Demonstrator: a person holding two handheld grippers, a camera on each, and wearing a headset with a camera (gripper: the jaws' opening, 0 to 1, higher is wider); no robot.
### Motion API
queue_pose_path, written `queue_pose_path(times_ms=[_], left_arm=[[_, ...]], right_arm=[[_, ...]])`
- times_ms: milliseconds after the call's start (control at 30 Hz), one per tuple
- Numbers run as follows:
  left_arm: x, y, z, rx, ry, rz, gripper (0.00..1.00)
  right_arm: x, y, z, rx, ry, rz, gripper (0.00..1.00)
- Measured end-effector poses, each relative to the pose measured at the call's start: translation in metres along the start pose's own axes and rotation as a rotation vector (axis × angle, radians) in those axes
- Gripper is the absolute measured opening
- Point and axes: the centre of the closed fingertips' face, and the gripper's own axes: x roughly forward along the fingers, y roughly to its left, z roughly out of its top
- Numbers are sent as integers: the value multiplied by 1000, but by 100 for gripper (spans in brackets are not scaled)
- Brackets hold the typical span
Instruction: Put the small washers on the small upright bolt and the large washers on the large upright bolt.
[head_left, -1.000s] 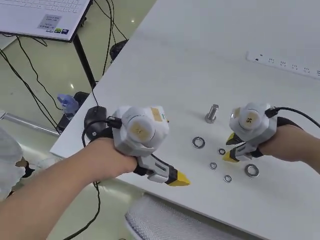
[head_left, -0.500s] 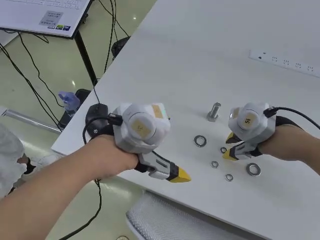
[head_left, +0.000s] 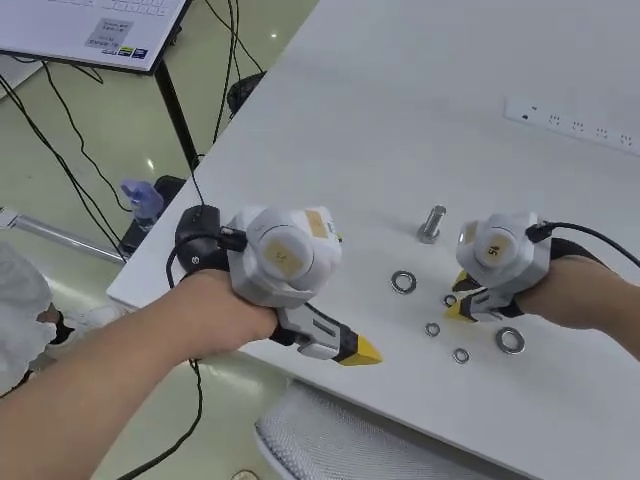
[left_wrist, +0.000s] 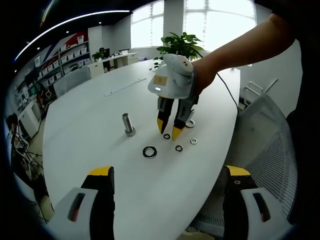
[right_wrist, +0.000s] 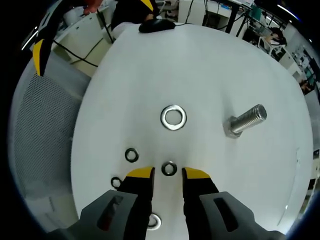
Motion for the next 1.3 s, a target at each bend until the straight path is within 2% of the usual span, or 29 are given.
queue_pose_path(times_ms=[267,467,733,767,900,1300], left_arm=[[-1,0,0,1,-2,5,90],[-2,0,1,1,-3,7,89],[-1,0,3,8,2,2,88],[-1,0,4,11,2,1,87],[-2,1,7,12,-2,4,87],[-1,1,4,8,4,12,86]], right_arm=[[5,-6,-2,-12,54,4,21],[7,-6,-4,-21,82,0,15],[8,-6,-6,-2,116,-15,13],[8,-7,-5,-6,113,-14,13],[6,-10,-5,62,89,-9,12],[4,-6,-8,102,64,2,12]])
